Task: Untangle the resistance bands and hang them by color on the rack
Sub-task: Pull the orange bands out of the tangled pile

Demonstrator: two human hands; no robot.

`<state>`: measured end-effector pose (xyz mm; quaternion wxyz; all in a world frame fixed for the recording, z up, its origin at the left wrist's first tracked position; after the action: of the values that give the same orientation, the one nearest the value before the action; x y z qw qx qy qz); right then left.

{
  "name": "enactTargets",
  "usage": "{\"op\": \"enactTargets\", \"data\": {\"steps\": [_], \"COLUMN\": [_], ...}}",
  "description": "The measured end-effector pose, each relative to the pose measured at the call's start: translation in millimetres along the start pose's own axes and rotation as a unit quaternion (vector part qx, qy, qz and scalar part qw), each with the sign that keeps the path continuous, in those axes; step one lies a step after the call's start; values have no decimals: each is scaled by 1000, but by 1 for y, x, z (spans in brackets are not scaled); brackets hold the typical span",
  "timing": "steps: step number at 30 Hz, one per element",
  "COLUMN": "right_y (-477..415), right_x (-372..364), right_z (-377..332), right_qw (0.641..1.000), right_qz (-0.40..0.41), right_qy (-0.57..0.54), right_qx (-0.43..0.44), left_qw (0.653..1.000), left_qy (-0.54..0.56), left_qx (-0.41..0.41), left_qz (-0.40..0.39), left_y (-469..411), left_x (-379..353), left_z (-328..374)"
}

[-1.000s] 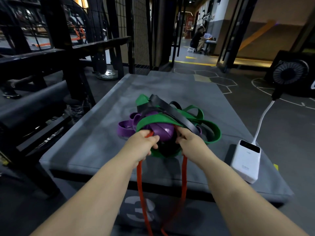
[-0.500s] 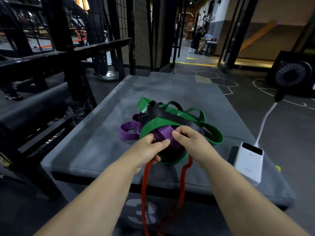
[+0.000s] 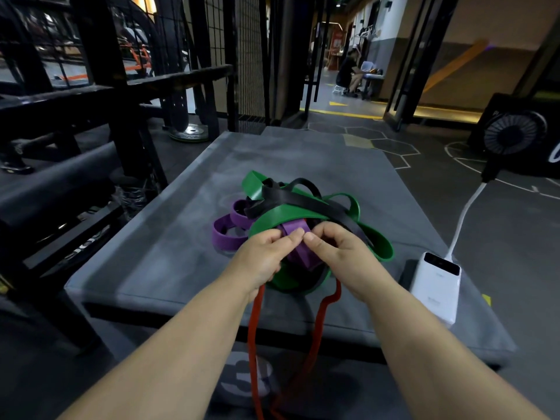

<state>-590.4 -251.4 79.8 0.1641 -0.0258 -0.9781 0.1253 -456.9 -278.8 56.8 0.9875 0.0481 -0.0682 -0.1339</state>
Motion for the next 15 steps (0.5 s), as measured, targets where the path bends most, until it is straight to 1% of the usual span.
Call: {"op": "enactTargets", "data": {"steps": [2,5,8,11,15], "right_y": [2,4,4,3,2], "right_x": [-1,-5,-6,-6,13], "right_z": [1,11,16,14,19], "right_qw": [1000,998,995,986,974], "right_qz": [-14,-44,-47,-9,89], "right_qy": [-6,-26,-66,-150,-175], "right_qx": [-4,-36,-57,-78,-109], "left_qw": [1000,999,997,995,991], "left_qy": [-7,35,64,77,115], "left_qx": [5,29,51,60,70], "left_qz": [-1,-5,-11,-21,-16], "left_y": [-2,-6,-9,-8,-9], "left_x": [1,5,7,4,9], "left_z": [0,-4,-11,-13,-12]}}
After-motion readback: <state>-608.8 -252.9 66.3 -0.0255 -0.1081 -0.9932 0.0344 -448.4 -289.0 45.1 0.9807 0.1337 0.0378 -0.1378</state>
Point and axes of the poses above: each hand's wrist, its own y-axis away from the middle knuckle, its own x-axis out of the back of the hand, z = x × y, the point moved 9 cm from there along -y, towards the middle knuckle, and after that the axes turned 3 degrees about x, right-handed, at the moved point
